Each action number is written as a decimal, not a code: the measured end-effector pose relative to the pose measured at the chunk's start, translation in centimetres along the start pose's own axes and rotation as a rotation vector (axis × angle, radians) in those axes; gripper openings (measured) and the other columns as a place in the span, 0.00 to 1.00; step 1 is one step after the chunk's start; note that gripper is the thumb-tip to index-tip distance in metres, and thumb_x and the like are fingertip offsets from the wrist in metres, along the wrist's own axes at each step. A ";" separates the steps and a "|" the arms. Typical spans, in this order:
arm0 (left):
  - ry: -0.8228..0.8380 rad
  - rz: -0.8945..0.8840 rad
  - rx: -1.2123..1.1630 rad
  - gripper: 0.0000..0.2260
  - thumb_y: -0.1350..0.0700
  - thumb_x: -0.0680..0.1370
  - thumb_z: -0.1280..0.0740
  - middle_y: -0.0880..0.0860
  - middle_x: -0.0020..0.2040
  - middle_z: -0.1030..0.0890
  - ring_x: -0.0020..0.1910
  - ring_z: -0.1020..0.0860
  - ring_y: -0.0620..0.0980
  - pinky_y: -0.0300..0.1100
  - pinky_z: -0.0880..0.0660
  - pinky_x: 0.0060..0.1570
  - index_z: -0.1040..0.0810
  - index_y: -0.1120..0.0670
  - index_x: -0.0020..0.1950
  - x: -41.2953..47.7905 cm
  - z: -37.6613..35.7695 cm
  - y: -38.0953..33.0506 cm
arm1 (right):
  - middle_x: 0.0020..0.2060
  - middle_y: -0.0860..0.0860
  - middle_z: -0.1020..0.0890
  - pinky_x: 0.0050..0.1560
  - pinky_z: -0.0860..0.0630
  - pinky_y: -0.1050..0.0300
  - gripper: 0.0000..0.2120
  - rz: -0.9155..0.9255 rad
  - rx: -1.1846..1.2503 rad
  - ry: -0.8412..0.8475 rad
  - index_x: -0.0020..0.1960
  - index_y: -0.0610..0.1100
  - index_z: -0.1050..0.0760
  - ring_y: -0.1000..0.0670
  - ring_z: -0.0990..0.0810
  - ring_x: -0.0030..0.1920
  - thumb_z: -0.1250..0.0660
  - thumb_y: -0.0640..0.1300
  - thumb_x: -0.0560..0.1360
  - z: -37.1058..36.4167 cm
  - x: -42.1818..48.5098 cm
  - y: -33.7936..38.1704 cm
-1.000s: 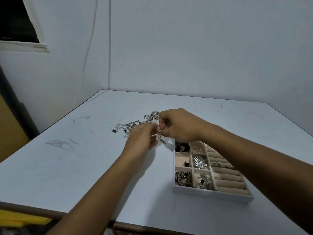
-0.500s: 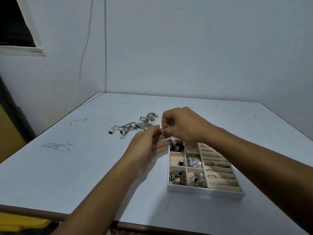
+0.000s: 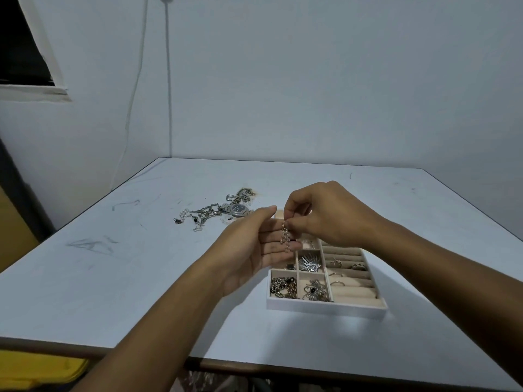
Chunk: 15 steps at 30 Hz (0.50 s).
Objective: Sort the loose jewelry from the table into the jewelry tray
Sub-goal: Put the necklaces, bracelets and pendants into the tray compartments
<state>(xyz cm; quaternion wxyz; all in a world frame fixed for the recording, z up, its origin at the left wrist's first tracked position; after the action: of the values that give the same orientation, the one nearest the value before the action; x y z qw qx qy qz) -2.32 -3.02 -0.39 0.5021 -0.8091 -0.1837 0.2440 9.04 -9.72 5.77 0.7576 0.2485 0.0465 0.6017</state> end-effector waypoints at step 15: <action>0.078 0.154 0.198 0.22 0.45 0.79 0.38 0.61 0.48 0.19 0.57 0.21 0.63 0.50 0.25 0.61 0.21 0.64 0.56 -1.5 -2.7 1.8 | 0.33 0.55 0.17 0.43 0.22 0.56 0.02 -0.104 0.071 -0.055 0.38 0.52 0.20 0.57 0.20 0.38 0.28 0.46 0.69 0.3 -6.0 -2.3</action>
<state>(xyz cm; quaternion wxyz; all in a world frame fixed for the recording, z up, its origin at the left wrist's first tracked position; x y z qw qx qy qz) -1.86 -6.54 -0.69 0.5662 -0.7761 -0.0761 0.2670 9.57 -15.81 3.67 0.7797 0.2890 0.0598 0.5523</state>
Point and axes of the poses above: each hand's wrist, its own x-axis towards the middle knuckle, its own z-axis out of the back of the hand, y = z × x, the point moved 4 cm from there along x, towards the middle knuckle
